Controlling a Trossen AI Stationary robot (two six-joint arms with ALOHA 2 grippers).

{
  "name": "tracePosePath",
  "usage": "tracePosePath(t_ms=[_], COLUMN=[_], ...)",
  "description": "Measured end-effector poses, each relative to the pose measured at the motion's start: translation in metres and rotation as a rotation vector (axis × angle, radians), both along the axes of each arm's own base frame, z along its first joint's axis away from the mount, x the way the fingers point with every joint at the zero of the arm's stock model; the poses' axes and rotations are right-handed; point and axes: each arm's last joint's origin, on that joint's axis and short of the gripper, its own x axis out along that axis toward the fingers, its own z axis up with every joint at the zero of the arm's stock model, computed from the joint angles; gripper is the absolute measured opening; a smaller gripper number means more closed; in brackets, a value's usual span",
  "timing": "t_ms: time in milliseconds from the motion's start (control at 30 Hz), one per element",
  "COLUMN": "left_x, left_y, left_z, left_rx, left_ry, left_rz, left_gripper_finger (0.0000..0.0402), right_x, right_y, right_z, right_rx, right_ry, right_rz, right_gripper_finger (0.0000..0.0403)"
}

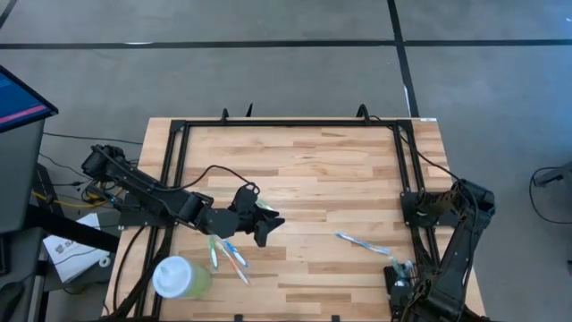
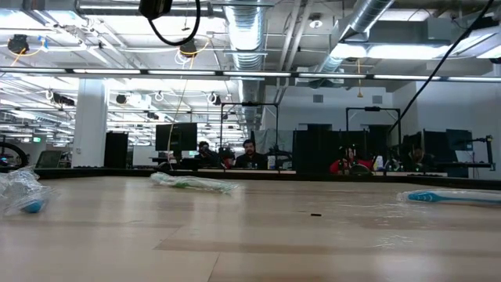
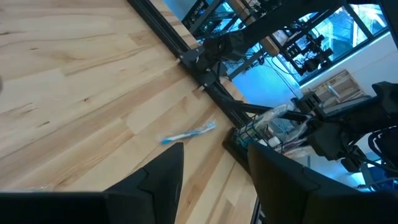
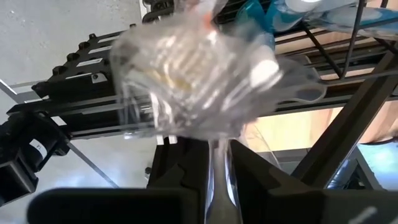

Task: Pick & Place toothbrushing station
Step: Put the purple toothbrush into the black organizer, then put the top green toothbrush into the black organizer

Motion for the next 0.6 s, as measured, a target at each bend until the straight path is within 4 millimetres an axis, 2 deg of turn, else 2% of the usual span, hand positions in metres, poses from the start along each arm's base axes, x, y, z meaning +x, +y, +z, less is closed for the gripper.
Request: tracePosePath(t_ms=[233, 600], left_x=[0.0002, 0.0004], left_y=[-0.0001, -0.0002], left_z=[0.0006, 0.0011], left_rx=[-0.003, -0.014], left_ry=[-0.007, -0.014], left_rz=[0.001, 0.004], left_gripper_finger=[0.0175, 0.0175], right_x=[0.0006, 0.0009], right_y=[0.001, 0.0021], right_z=[0.0, 0.0001], right_rx=[0.012, 0.027], right_ry=[-0.004, -0.003], right_rz=[0.0, -0.001], right_gripper_finger=[0.0086, 0.0202])
